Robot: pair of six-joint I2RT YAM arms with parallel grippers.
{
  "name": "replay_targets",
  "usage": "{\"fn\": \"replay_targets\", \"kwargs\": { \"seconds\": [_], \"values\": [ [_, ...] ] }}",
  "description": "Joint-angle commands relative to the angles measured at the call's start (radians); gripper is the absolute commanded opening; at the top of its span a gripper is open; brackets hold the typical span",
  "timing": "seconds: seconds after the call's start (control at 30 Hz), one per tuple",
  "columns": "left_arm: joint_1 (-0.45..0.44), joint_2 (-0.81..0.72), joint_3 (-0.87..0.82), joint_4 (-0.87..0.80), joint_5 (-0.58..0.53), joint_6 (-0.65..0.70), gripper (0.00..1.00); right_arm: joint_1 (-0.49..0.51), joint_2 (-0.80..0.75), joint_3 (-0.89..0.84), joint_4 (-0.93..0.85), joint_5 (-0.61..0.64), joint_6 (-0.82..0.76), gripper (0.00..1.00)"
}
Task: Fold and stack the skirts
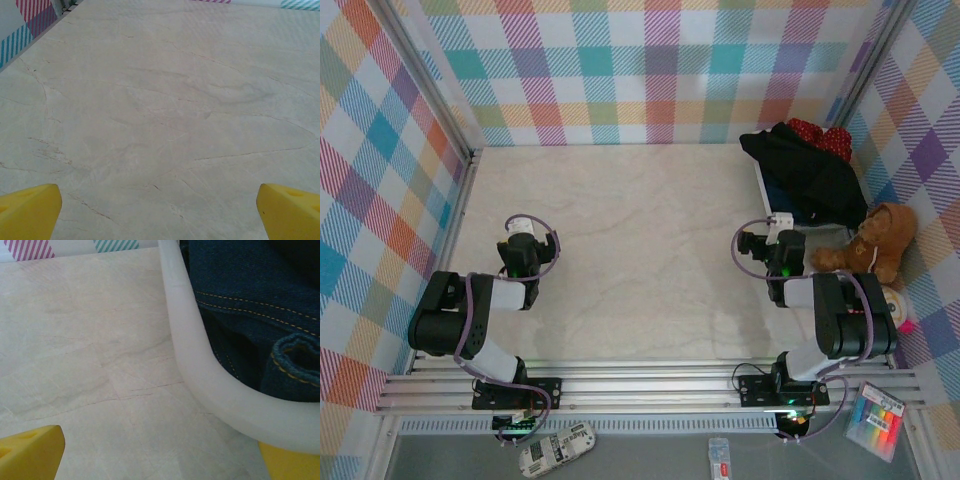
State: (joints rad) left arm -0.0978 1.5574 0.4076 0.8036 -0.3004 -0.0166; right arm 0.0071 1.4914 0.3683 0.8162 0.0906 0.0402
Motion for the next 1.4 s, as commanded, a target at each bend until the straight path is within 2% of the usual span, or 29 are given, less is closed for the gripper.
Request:
{"fn": "replay_targets", "kwargs": {
  "seconds": [0.0,0.03,0.1,0.17,0.27,0.33,0.43,0.53,0.7,0.83,0.97,1.07,1.13,1.2,1.33,1.37],
  "values": [
    [-0.014,-0.046,-0.024,0.028,-0.007,0.012,1.0,0.005,-0.14,-0.032,-0.013,-0.009,0.004,0.99],
    [-0.014,-0.063,-0.032,0.031,-0.012,0.013,1.0,0.004,-0.197,-0.026,-0.077,-0.021,0.004,0.99],
    [-0.014,-0.154,-0.002,-0.105,-0.063,-0.016,1.0,0.005,-0.309,0.007,-0.244,-0.045,0.004,0.99],
    [-0.013,-0.257,0.013,-0.214,-0.059,-0.022,1.0,0.005,-0.39,0.046,-0.356,-0.049,0.008,0.99],
    [-0.013,-0.407,0.043,-0.373,-0.109,-0.102,1.0,0.005,-0.461,0.127,-0.49,-0.005,0.029,0.99],
    [-0.013,-0.491,0.092,-0.52,-0.152,-0.166,1.0,0.004,-0.464,0.222,-0.599,0.083,0.061,0.99],
    [-0.012,-0.603,0.143,-0.68,-0.187,-0.261,1.0,-0.013,-0.39,0.416,-0.804,0.256,0.145,0.99],
    [-0.011,-0.694,0.166,-0.765,-0.182,-0.326,1.0,-0.074,-0.262,0.618,-0.999,0.276,0.181,0.99],
    [-0.01,-0.781,0.223,-0.938,-0.172,-0.375,1.0,-0.186,-0.037,0.876,-1.194,0.191,0.185,0.99],
    [-0.01,-0.824,0.236,-1.019,-0.17,-0.413,1.0,-0.214,0.131,1.073,-1.325,0.135,0.124,0.99],
    [-0.009,-0.84,0.234,-1.072,-0.171,-0.519,1.0,-0.212,0.237,1.176,-1.407,0.026,0.037,0.99],
    [-0.008,-0.822,0.239,-1.164,-0.161,-0.607,1.0,-0.206,0.277,1.178,-1.415,0.064,0.028,0.99],
    [-0.008,-0.806,0.244,-1.202,-0.149,-0.656,1.0,-0.201,0.287,1.152,-1.392,0.098,0.013,0.9],
    [-0.009,-0.786,0.244,-1.203,-0.111,-0.662,1.0,-0.197,0.301,1.163,-1.412,0.147,0.009,0.69],
    [-0.009,-0.728,0.258,-1.175,-0.008,-0.671,1.0,-0.162,0.266,1.193,-1.445,0.106,0.01,0.18],
    [-0.008,-0.71,0.262,-1.161,0.02,-0.677,1.0,-0.138,0.245,1.191,-1.437,0.084,0.003,0.08]
  ]
}}
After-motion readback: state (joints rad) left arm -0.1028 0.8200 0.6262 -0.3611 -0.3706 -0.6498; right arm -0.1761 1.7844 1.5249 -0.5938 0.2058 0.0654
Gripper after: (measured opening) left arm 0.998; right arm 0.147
